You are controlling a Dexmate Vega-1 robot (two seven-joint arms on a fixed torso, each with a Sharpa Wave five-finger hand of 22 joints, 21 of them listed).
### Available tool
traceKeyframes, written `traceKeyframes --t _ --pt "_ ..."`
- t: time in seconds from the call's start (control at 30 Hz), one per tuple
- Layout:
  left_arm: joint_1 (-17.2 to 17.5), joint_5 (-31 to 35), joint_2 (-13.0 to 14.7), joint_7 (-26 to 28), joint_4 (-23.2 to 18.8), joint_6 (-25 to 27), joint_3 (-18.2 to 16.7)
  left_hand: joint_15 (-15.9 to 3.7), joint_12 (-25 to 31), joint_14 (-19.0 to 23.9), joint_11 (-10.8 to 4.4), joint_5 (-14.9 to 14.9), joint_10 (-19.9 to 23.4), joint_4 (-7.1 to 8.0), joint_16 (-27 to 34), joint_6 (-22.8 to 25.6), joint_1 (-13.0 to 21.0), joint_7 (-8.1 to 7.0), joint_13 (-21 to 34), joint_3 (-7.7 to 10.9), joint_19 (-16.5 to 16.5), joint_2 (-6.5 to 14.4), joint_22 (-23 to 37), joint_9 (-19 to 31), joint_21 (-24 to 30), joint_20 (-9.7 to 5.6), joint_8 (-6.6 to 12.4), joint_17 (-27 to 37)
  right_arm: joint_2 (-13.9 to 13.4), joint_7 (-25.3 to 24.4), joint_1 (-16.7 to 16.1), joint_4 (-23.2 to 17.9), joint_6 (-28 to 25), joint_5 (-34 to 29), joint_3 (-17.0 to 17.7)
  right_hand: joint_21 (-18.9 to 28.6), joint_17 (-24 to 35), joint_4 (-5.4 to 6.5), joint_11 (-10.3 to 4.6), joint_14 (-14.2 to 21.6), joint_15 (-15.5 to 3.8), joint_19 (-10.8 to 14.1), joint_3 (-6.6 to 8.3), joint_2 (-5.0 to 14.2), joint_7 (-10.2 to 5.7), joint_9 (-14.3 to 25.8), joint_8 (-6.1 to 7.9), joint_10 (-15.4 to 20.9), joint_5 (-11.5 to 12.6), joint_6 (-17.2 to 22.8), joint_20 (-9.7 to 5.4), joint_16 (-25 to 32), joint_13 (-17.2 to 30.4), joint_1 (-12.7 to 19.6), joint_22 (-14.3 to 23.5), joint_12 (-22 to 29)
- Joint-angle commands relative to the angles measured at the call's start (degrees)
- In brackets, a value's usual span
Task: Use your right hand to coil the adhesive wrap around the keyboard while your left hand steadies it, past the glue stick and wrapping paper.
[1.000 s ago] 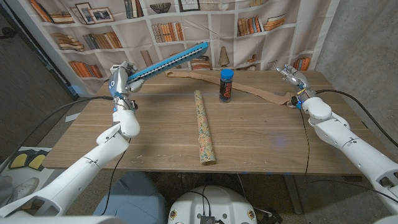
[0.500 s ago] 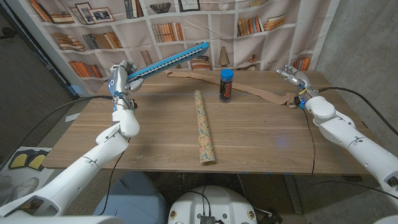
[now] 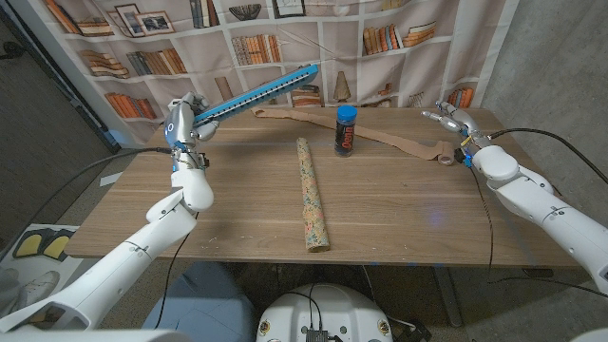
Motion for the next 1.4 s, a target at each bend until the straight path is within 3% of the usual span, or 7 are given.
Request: traceKeyframes --t 0.03,0.83,0.93,1.4 --pt "0.7 0.3 -0.2 0.7 -0.4 0.2 -0.4 -6.47 14.4 17.8 -0.45 13.4 1.1 1.58 18.1 -0.1 0.1 -0.28 17.1 1.48 11.9 2.2 27.8 0.0 27.7 -11.49 0.36 28.8 -3.3 2.6 1.2 -0.2 -1.4 -3.9 -1.8 0.0 0.2 -0.10 0.01 -0.9 -2.21 -0.4 0.26 -0.12 -0.06 0.2 -0.15 -0.3 -0.1 -0.7 -0.29 -0.1 0.1 0.8 0.2 -0.3" --pt "0.4 -1.0 -1.0 0.6 0.1 -1.0 -0.8 -6.58 14.8 17.5 -0.86 13.3 1.2 1.59 18.2 0.0 -0.2 -0.63 18.0 1.25 12.0 2.4 27.3 -0.5 27.7 -11.68 0.82 28.6 -9.9 3.0 0.5 -5.4 -6.8 -13.1 -3.7 0.3 0.0 -0.46 -0.18 -1.1 -2.53 0.0 0.68 -1.10 -0.08 0.2 0.00 -0.3 0.1 -1.0 0.19 0.1 0.1 2.9 0.0 0.0" --pt "0.6 -1.0 -1.0 0.7 0.0 -1.0 -0.8 -6.48 14.6 17.5 -0.88 13.4 1.1 1.59 18.3 -0.1 -0.2 -0.64 17.6 1.28 11.9 2.5 27.2 -0.5 27.8 -11.59 0.95 28.7 -10.8 2.8 0.6 -6.6 -8.3 -15.2 -4.2 0.3 0.0 -0.20 1.26 -1.0 -1.95 0.0 0.61 -1.68 1.50 0.2 -1.20 -0.6 0.1 -4.9 0.21 0.2 0.1 3.3 0.0 -0.1" --pt "1.2 -0.3 -0.9 1.0 -0.6 -0.7 -0.8 -6.53 14.6 17.5 -1.11 13.3 1.0 1.53 18.3 -0.2 -0.3 -0.75 17.8 1.24 11.9 2.5 26.7 -0.6 27.7 -11.58 1.22 28.6 -13.9 6.8 2.5 -10.2 -14.1 -24.2 -7.4 0.4 0.0 0.52 2.64 -0.5 -0.59 0.3 0.23 -2.18 3.43 0.3 0.03 0.8 0.2 -3.0 0.33 0.4 0.2 2.6 0.0 0.4"
